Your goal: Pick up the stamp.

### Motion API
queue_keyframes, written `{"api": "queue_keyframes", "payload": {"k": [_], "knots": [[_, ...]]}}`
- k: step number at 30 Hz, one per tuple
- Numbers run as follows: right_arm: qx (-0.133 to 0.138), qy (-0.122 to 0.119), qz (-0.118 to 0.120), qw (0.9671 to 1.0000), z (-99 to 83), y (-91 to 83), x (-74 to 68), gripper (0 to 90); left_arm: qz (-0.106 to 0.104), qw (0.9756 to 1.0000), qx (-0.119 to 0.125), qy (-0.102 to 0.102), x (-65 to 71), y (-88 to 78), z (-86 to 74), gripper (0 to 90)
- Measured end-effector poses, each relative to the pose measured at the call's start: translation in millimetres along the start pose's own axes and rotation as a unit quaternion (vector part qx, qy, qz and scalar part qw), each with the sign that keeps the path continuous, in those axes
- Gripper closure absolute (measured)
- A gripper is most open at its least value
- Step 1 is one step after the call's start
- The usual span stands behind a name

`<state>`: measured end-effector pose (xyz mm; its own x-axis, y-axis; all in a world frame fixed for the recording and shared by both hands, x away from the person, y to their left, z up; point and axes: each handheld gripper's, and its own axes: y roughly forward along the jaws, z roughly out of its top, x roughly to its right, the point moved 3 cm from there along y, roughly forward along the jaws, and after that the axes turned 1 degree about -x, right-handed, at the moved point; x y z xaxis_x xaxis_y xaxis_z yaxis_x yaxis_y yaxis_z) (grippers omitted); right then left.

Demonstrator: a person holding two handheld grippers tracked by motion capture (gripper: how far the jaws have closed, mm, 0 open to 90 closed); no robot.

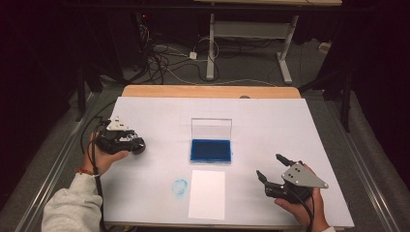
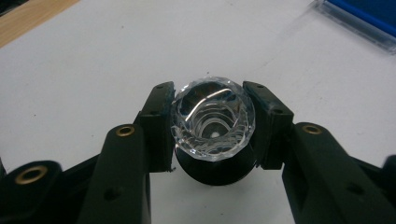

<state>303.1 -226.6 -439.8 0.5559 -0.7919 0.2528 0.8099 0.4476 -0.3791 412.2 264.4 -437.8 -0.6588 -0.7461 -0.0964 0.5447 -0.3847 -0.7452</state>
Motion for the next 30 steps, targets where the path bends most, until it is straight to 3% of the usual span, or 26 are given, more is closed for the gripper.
{"api": "queue_keyframes", "payload": {"k": [3,6,8,9,15,16,18,30], "knots": [[0.018,0.005,-0.020,0.9996,2.5,0.4,2.8,22.3,-0.003,1.0000,0.002,0.006,3.8,0.0,2.1,54.9],[0.032,0.020,-0.020,0.9991,5.3,2.2,5.2,24.1,-0.009,0.9999,0.004,0.014,9.6,0.9,5.5,54.9],[0.026,0.028,-0.026,0.9989,8.1,5.9,7.3,25.6,-0.012,0.9997,0.005,0.019,13.0,0.2,7.5,54.9],[0.020,0.033,-0.017,0.9991,10.4,8.5,8.7,26.7,-0.015,0.9997,0.009,0.020,14.5,-0.8,8.4,54.9],[0.019,0.015,-0.021,0.9995,13.2,9.9,6.5,21.7,-0.022,0.9991,0.025,0.026,22.2,-8.5,13.4,54.9],[0.017,0.014,-0.019,0.9996,13.0,9.8,6.8,17.3,-0.024,0.9989,0.028,0.027,24.1,-9.2,14.6,54.9],[0.015,0.014,-0.016,0.9997,12.7,9.6,7.6,16.5,-0.027,0.9986,0.032,0.033,27.8,-10.7,17.2,54.9],[0.008,0.002,0.021,0.9997,11.6,10.6,5.3,18.6,-0.058,0.9951,0.051,0.062,55.6,-16.4,32.7,54.9]]}}
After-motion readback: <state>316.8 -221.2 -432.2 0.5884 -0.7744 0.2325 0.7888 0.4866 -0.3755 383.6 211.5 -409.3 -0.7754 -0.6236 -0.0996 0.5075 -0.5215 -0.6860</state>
